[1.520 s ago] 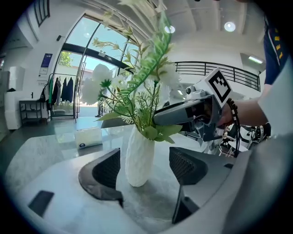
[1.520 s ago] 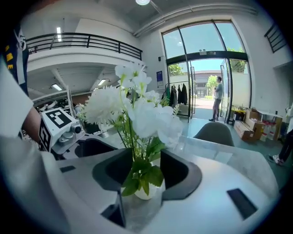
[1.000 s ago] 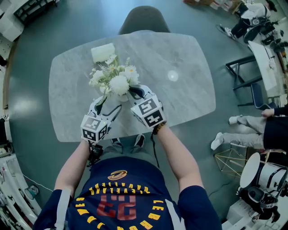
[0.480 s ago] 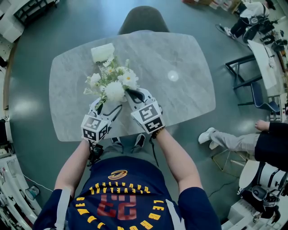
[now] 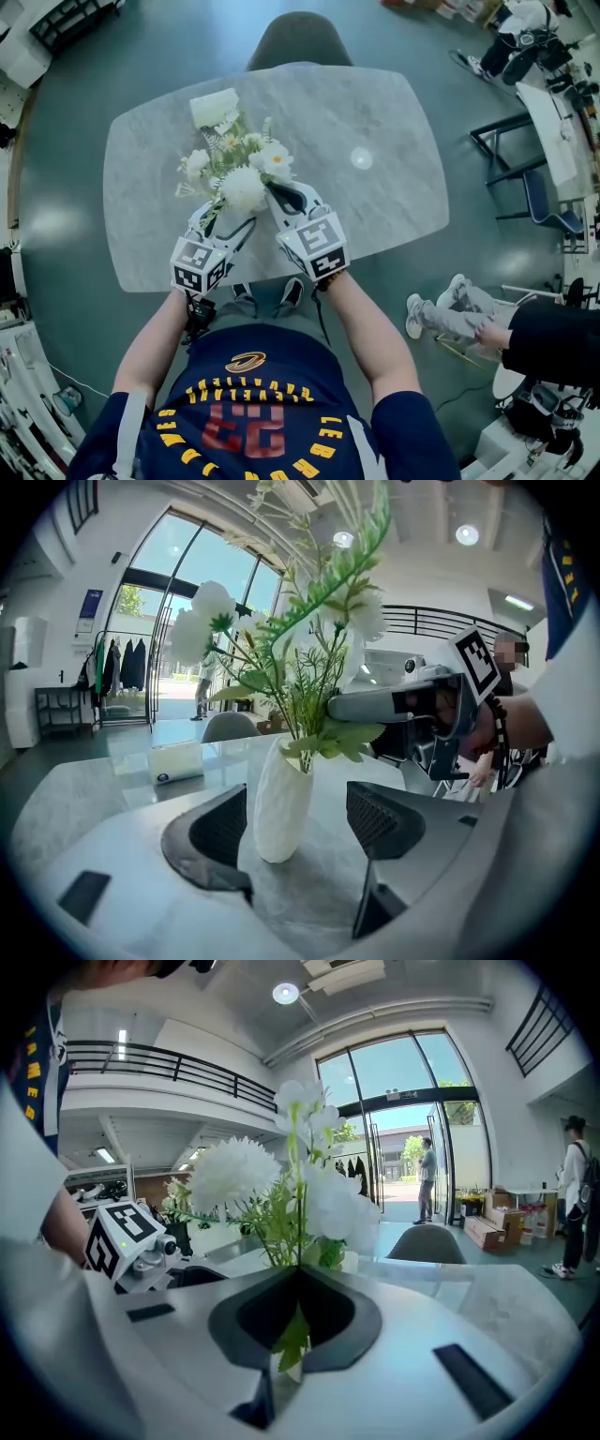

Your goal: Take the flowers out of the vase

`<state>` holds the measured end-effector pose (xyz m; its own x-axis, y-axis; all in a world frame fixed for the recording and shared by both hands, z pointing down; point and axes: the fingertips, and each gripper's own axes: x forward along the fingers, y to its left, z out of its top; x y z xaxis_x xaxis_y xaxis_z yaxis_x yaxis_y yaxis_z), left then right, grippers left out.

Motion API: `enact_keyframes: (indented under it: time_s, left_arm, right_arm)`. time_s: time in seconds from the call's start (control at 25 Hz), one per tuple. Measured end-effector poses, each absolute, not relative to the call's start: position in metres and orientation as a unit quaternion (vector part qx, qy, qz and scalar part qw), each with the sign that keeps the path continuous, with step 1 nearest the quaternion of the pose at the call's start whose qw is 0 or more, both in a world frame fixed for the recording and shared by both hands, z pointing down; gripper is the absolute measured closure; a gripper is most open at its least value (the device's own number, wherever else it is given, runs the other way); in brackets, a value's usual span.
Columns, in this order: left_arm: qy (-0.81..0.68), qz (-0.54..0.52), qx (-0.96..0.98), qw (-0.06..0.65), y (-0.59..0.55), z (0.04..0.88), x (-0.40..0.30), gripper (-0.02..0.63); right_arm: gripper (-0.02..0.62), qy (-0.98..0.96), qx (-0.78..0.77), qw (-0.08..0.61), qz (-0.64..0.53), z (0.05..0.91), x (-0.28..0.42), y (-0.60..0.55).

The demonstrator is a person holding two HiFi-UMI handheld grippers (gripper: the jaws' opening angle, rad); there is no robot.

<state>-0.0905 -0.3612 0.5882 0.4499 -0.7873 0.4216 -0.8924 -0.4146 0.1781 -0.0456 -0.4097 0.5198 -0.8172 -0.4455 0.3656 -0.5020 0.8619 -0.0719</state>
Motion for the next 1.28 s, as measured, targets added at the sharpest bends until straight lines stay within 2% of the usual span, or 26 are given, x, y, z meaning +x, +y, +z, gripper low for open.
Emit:
enact_keyframes:
  time_s: [0.4, 1.28]
  left_arm:
    - [-0.508, 0.136, 0.830, 0.188, -0.358, 0.583, -0.087, 0.272]
    - [-0.513, 0.128, 0.829, 0.183, -0.350, 0.575, -0.092, 0.272]
  right_arm:
    - [0.584, -0.954, 0.254, 0.122, 0.107, 0.491, -0.035, -0.410]
    - [0.584, -0.954, 0.274, 0.063, 0.099, 0.438, -0.029, -0.414]
